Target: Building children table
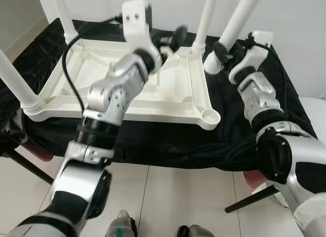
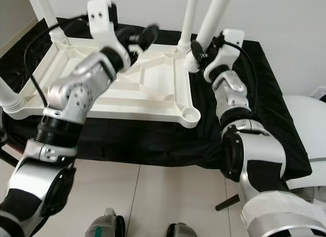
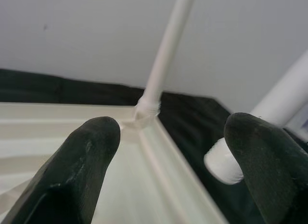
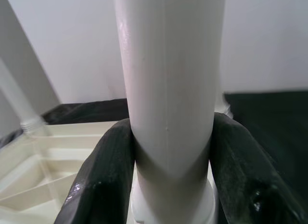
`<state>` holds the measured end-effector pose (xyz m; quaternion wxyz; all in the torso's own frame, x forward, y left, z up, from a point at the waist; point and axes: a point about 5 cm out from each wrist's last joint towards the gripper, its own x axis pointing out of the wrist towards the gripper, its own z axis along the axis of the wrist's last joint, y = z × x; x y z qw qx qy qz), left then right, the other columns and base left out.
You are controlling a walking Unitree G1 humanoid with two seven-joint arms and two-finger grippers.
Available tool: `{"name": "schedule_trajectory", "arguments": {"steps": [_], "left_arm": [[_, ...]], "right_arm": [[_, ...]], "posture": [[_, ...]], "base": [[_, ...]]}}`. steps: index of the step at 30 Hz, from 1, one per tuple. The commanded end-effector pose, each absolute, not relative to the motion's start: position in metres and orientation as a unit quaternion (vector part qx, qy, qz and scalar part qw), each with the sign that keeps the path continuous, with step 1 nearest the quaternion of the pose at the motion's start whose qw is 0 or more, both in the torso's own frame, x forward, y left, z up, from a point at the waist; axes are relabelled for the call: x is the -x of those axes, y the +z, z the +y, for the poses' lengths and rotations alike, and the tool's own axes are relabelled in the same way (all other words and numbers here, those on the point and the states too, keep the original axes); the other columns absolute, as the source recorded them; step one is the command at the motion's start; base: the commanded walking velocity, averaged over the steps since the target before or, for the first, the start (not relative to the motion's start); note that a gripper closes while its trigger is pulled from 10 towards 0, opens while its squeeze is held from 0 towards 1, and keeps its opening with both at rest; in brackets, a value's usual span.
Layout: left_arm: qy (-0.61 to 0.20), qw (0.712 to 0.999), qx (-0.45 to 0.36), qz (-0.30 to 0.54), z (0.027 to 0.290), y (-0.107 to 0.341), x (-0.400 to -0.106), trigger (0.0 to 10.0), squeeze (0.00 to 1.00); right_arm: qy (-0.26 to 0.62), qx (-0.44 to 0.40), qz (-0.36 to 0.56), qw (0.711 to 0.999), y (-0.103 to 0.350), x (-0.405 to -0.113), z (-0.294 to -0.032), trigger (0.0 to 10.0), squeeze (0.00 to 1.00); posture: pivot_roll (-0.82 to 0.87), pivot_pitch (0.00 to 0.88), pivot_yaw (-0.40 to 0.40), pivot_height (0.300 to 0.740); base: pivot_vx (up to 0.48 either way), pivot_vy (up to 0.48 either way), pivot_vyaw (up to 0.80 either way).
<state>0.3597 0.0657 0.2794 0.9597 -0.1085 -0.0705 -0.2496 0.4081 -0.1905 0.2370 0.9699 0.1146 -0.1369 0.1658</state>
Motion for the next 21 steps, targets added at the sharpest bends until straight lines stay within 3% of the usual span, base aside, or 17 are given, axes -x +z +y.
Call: {"name": "schedule_trajectory", "arguments": {"steps": [1, 9, 21], "left_arm": [[-0.333, 0.937, 0.076, -0.073, 0.059, 0.272, -0.355, 10.0, 0.00], [-0.291, 0.954, 0.052, -0.056, 0.074, 0.249, -0.355, 10.0, 0.00], [-0.299, 0.953, -0.001, -0.058, 0.074, 0.233, -0.350, 10.0, 0.00]], "right_arm": [[0.186, -0.149, -0.135, 0.962, 0.230, -0.406, -0.189, 10.0, 0.00], [0.265, -0.233, -0.134, 0.926, 0.210, -0.395, -0.183, 10.0, 0.00], [0.274, -0.270, -0.137, 0.913, 0.204, -0.390, -0.187, 10.0, 0.00]], "posture": [[0.05, 0.077, -0.029, 0.740], [0.03, 0.083, -0.025, 0.740], [0.02, 0.078, -0.030, 0.740]], "base": [[0.000, 0.000, 0.00], [0.000, 0.000, 0.00], [0.000, 0.000, 0.00]]}}
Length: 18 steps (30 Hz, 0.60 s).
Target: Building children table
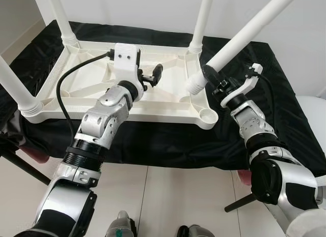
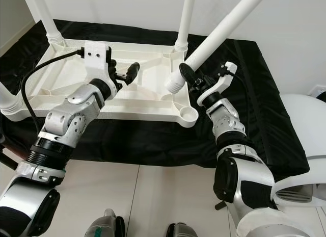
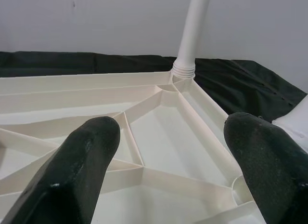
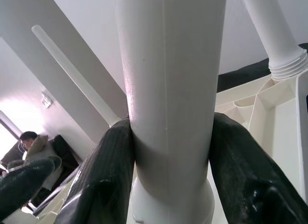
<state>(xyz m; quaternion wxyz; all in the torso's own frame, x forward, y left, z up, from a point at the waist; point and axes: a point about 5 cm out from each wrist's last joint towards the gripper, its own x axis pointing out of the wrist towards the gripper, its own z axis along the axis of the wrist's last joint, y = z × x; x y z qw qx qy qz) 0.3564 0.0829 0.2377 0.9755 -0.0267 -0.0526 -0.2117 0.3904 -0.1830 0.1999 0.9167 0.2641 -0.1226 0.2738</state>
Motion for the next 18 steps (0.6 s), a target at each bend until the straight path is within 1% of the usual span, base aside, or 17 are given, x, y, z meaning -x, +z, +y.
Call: {"name": "schedule_trajectory", "arguments": {"steps": [1, 2, 4, 8, 9, 11, 13, 14, 15, 16, 18], "left_arm": [[-0.299, 0.953, -0.001, -0.058, 0.074, 0.233, -0.350, 10.0, 0.00], [-0.299, 0.953, -0.001, -0.058, 0.074, 0.233, -0.350, 10.0, 0.00], [-0.324, 0.945, -0.023, -0.043, 0.067, 0.219, -0.341, 10.0, 0.00], [-0.335, 0.941, -0.030, -0.039, 0.065, 0.215, -0.338, 10.0, 0.00], [-0.353, 0.934, -0.039, -0.033, 0.060, 0.210, -0.332, 10.0, 0.00], [-0.353, 0.934, -0.039, -0.033, 0.060, 0.210, -0.332, 10.0, 0.00], [-0.392, 0.918, -0.060, -0.019, 0.050, 0.197, -0.318, 10.0, 0.00], [-0.392, 0.918, -0.060, -0.019, 0.050, 0.197, -0.318, 10.0, 0.00], [-0.411, 0.909, -0.070, -0.013, 0.045, 0.190, -0.312, 10.0, 0.00], [-0.411, 0.909, -0.070, -0.013, 0.045, 0.190, -0.312, 10.0, 0.00], [-0.442, 0.892, -0.089, -0.005, 0.037, 0.180, -0.302, 10.0, 0.00]], "right_arm": [[0.274, -0.270, -0.137, 0.913, 0.204, -0.390, -0.187, 10.0, 0.00], [0.274, -0.270, -0.137, 0.913, 0.204, -0.390, -0.187, 10.0, 0.00], [0.284, -0.270, -0.144, 0.909, 0.201, -0.384, -0.186, 10.0, 0.00], [0.286, -0.272, -0.145, 0.907, 0.200, -0.381, -0.186, 10.0, 0.00], [0.288, -0.269, -0.147, 0.907, 0.198, -0.379, -0.186, 10.0, 0.00], [0.288, -0.269, -0.147, 0.907, 0.198, -0.379, -0.186, 10.0, 0.00], [0.290, -0.260, -0.153, 0.908, 0.197, -0.370, -0.187, 10.0, 0.00], [0.290, -0.260, -0.153, 0.908, 0.197, -0.370, -0.187, 10.0, 0.00], [0.291, -0.249, -0.157, 0.910, 0.197, -0.366, -0.187, 10.0, 0.00], [0.291, -0.249, -0.157, 0.910, 0.197, -0.366, -0.187, 10.0, 0.00], [0.285, -0.227, -0.167, 0.916, 0.198, -0.360, -0.190, 10.0, 0.00]], "posture": [[0.02, 0.078, -0.030, 0.740], [0.02, 0.078, -0.030, 0.740], [0.03, 0.072, -0.030, 0.740], [0.04, 0.069, -0.028, 0.740], [0.04, 0.067, -0.026, 0.740], [0.04, 0.067, -0.026, 0.740], [0.04, 0.068, -0.020, 0.740], [0.04, 0.068, -0.020, 0.740], [0.03, 0.067, -0.016, 0.740], [0.03, 0.067, -0.016, 0.740], [0.03, 0.068, -0.011, 0.740]], "base": [[0.000, 0.000, 0.00], [0.000, 0.000, 0.00], [0.000, 0.000, 0.00], [0.000, 0.000, 0.00], [0.000, 0.000, 0.00], [0.000, 0.000, 0.00], [0.000, 0.000, 0.00], [0.000, 0.000, 0.00], [0.000, 0.000, 0.00], [0.000, 0.000, 0.00], [0.000, 0.000, 0.00]]}}
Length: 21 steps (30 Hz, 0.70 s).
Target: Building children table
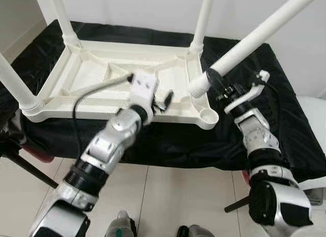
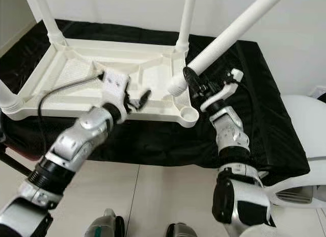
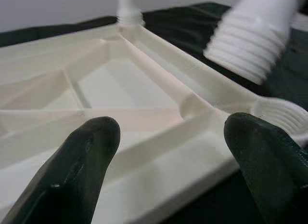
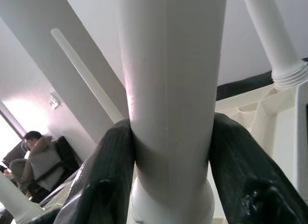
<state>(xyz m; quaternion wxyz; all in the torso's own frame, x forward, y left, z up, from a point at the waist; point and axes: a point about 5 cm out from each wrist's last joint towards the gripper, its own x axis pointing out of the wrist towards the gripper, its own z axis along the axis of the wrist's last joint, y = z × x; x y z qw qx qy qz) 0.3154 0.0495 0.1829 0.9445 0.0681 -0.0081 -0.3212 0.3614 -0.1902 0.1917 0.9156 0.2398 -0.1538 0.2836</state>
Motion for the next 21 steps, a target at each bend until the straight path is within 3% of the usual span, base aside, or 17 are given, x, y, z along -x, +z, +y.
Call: {"name": "schedule_trajectory", "arguments": {"steps": [1, 13, 21], "left_arm": [[-0.455, 0.885, -0.100, -0.001, 0.034, 0.175, -0.299, 10.0, 0.00], [-0.499, 0.848, -0.176, 0.015, 0.016, 0.148, -0.294, 10.0, 0.00], [-0.474, 0.863, -0.176, 0.013, 0.025, 0.157, -0.313, 10.0, 0.00]], "right_arm": [[0.280, -0.221, -0.169, 0.919, 0.198, -0.358, -0.192, 10.0, 0.00], [0.262, -0.205, -0.174, 0.927, 0.200, -0.341, -0.196, 10.0, 0.00], [0.259, -0.199, -0.179, 0.928, 0.203, -0.333, -0.193, 10.0, 0.00]], "posture": [[0.03, 0.069, -0.009, 0.740], [0.00, 0.075, 0.012, 0.740], [-0.01, 0.072, 0.018, 0.740]], "base": [[0.000, 0.000, 0.00], [0.000, 0.000, 0.00], [0.000, 0.000, 0.00]]}}
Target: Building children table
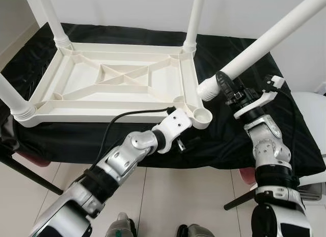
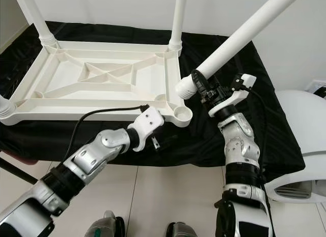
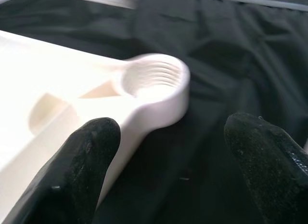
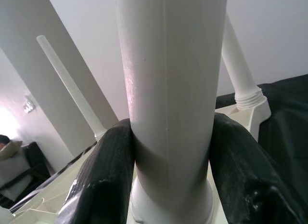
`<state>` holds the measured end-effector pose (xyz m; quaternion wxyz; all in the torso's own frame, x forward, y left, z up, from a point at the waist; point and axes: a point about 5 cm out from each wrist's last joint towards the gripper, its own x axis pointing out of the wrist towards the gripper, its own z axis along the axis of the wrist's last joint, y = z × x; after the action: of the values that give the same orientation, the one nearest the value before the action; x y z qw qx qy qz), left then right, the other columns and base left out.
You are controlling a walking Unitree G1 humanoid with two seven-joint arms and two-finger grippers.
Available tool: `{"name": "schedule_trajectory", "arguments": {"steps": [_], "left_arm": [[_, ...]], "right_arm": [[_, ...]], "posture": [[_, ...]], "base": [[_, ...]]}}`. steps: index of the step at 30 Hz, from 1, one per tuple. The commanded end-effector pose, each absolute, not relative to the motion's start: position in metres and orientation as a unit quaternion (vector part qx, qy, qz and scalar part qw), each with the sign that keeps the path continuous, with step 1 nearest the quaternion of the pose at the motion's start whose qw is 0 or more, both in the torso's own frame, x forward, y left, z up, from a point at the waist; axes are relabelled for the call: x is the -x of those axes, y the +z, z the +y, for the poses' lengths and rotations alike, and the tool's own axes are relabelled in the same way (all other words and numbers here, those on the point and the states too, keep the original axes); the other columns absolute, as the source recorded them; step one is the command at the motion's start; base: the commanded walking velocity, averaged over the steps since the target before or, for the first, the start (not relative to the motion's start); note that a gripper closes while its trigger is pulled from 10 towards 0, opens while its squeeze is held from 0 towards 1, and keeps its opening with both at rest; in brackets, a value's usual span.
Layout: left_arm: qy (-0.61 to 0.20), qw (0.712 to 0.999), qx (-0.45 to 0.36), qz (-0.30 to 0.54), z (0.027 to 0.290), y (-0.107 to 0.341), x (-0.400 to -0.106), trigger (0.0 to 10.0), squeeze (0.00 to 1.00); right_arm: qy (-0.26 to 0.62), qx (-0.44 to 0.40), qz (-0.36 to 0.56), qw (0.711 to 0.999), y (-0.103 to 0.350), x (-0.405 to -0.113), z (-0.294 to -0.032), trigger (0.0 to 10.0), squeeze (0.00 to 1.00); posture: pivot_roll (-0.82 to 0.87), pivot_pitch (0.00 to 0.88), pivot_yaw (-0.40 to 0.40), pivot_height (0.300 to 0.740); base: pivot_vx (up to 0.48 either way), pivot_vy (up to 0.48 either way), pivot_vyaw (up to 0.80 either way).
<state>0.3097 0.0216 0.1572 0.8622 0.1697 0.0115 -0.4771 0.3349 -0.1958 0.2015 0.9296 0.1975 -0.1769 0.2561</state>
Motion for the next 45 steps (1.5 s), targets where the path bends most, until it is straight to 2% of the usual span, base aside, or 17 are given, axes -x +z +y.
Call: {"name": "schedule_trajectory", "arguments": {"steps": [1, 7, 8, 10, 11, 12, 15, 22, 32, 38, 39, 41, 42, 43, 44, 45], "left_arm": [[-0.467, 0.866, -0.178, 0.012, 0.030, 0.159, -0.319, 10.0, 0.00], [-0.455, 0.869, -0.194, 0.013, 0.039, 0.161, -0.334, 10.0, 0.00], [-0.454, 0.869, -0.198, 0.013, 0.039, 0.161, -0.337, 10.0, 0.04], [-0.454, 0.869, -0.198, 0.013, 0.039, 0.161, -0.337, 10.0, 0.04], [-0.453, 0.869, -0.200, 0.013, 0.039, 0.161, -0.338, 10.0, 0.10], [-0.457, 0.865, -0.208, 0.014, 0.038, 0.160, -0.340, 10.0, 0.03], [-0.463, 0.858, -0.222, 0.019, 0.035, 0.158, -0.343, 10.0, 0.00], [-0.463, 0.858, -0.222, 0.019, 0.035, 0.158, -0.343, 10.0, 0.00], [-0.491, 0.825, -0.269, 0.077, 0.029, 0.125, -0.344, 10.0, 0.00], [-0.479, 0.829, -0.272, 0.103, 0.033, 0.116, -0.347, 10.0, 0.00], [-0.472, 0.833, -0.269, 0.107, 0.033, 0.116, -0.349, 8.4, 0.00], [-0.472, 0.833, -0.269, 0.107, 0.033, 0.116, -0.349, 8.4, 0.00], [-0.465, 0.838, -0.266, 0.108, 0.034, 0.117, -0.351, 3.3, 0.00], [-0.465, 0.838, -0.266, 0.108, 0.034, 0.117, -0.351, 3.3, 0.00], [-0.462, 0.840, -0.263, 0.106, 0.035, 0.118, -0.354, 0.0, 0.00], [-0.462, 0.840, -0.263, 0.106, 0.035, 0.118, -0.354, 0.0, 0.00]], "right_arm": [[0.261, -0.197, -0.178, 0.928, 0.203, -0.331, -0.191, 10.0, 0.00], [0.269, -0.192, -0.171, 0.928, 0.203, -0.327, -0.184, 10.0, 0.00], [0.270, -0.190, -0.169, 0.928, 0.203, -0.326, -0.182, 10.0, 0.00], [0.270, -0.190, -0.169, 0.928, 0.203, -0.326, -0.182, 10.0, 0.00], [0.270, -0.190, -0.168, 0.929, 0.203, -0.326, -0.182, 10.0, 0.00], [0.271, -0.189, -0.167, 0.929, 0.204, -0.326, -0.181, 10.0, 0.00], [0.272, -0.186, -0.168, 0.929, 0.206, -0.325, -0.181, 10.0, 0.00], [0.272, -0.186, -0.168, 0.929, 0.206, -0.325, -0.181, 10.0, 0.00], [0.261, -0.171, -0.174, 0.934, 0.212, -0.319, -0.188, 10.0, 0.00], [0.257, -0.166, -0.176, 0.936, 0.214, -0.318, -0.191, 10.0, 0.00], [0.258, -0.165, -0.175, 0.936, 0.214, -0.317, -0.191, 10.0, 0.00], [0.258, -0.165, -0.175, 0.936, 0.214, -0.317, -0.191, 10.0, 0.00], [0.259, -0.158, -0.172, 0.937, 0.212, -0.317, -0.191, 10.0, 0.00], [0.259, -0.158, -0.172, 0.937, 0.212, -0.317, -0.191, 10.0, 0.00], [0.262, -0.149, -0.165, 0.939, 0.210, -0.316, -0.191, 10.0, 0.00], [0.262, -0.149, -0.165, 0.939, 0.210, -0.316, -0.191, 10.0, 0.00]], "posture": [[-0.01, 0.071, 0.016, 0.740], [0.00, 0.068, 0.011, 0.740], [0.00, 0.068, 0.011, 0.740], [0.00, 0.068, 0.011, 0.740], [0.00, 0.067, 0.010, 0.740], [0.00, 0.064, 0.003, 0.740], [0.00, 0.064, 0.002, 0.740], [0.00, 0.064, 0.002, 0.740], [-0.04, 0.055, 0.020, 0.740], [-0.05, 0.045, 0.021, 0.740], [-0.05, 0.043, 0.021, 0.740], [-0.05, 0.043, 0.021, 0.740], [-0.05, 0.040, 0.022, 0.740], [-0.05, 0.040, 0.022, 0.740], [-0.05, 0.039, 0.023, 0.740], [-0.05, 0.039, 0.023, 0.740]], "base": [[0.000, 0.000, 0.00], [0.000, 0.000, 0.00], [0.000, 0.000, 0.00], [0.000, 0.000, 0.00], [0.000, 0.000, 0.00], [0.000, 0.000, 0.00], [0.000, 0.000, 0.00], [0.000, 0.000, 0.00], [0.000, 0.000, 0.00], [0.000, 0.000, 0.00], [0.000, 0.000, 0.00], [0.000, 0.000, 0.00], [0.000, 0.000, 0.00], [0.000, 0.000, 0.00], [0.000, 0.000, 0.00], [0.000, 0.000, 0.00]]}}
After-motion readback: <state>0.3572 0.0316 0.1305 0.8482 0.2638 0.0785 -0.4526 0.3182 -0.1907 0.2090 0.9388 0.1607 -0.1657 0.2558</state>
